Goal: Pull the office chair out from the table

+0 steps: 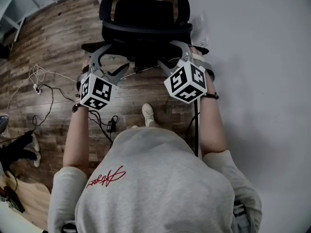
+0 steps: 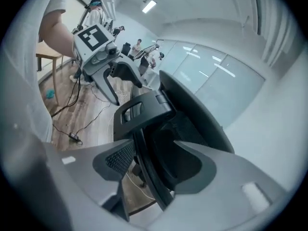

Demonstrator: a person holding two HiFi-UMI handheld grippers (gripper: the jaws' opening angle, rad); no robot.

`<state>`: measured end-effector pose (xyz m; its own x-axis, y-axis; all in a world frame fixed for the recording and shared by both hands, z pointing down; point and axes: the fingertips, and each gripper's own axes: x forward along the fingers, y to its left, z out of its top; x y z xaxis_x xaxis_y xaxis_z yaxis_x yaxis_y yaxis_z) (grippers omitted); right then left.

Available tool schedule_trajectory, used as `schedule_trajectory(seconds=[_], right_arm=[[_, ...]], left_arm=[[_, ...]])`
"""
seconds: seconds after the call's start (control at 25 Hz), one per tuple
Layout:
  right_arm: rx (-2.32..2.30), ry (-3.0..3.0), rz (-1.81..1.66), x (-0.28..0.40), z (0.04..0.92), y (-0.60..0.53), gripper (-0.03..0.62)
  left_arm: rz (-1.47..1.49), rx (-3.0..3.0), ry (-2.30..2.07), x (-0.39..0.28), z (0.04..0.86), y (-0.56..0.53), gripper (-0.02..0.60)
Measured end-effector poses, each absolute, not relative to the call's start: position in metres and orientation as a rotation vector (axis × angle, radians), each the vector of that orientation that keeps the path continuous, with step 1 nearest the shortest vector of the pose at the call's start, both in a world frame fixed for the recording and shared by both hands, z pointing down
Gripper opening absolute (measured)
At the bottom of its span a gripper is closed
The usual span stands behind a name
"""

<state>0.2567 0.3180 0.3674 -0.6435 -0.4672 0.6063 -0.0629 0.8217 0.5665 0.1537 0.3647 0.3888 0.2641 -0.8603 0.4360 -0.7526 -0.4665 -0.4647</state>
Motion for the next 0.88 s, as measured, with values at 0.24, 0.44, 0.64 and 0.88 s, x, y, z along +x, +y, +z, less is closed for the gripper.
schedule_trajectory(seconds=[0.24, 0.44, 0.64, 0.88], right_arm=[[0.494, -2.374, -0.576, 0.256, 0.342, 0.328, 0.242], [0.589, -2.517, -0.496, 0.257, 0.32, 0.338, 0.239], [0.689, -2.644, -0.428, 0.257, 0.299, 0.345, 0.23], [0.749, -2.769, -0.326, 0.255, 0.282, 0.354, 0.179]], left_arm=[[-0.765, -2.415, 1.647, 0.163, 0.358, 0.373, 0.33], [-0.616, -2.432, 1.753, 0.165, 0.337, 0.379, 0.324], [-0.533, -2.397, 1.883, 0.159, 0.324, 0.381, 0.318], [-0.426, -2.395, 1.917, 0.162, 0.307, 0.388, 0.28]])
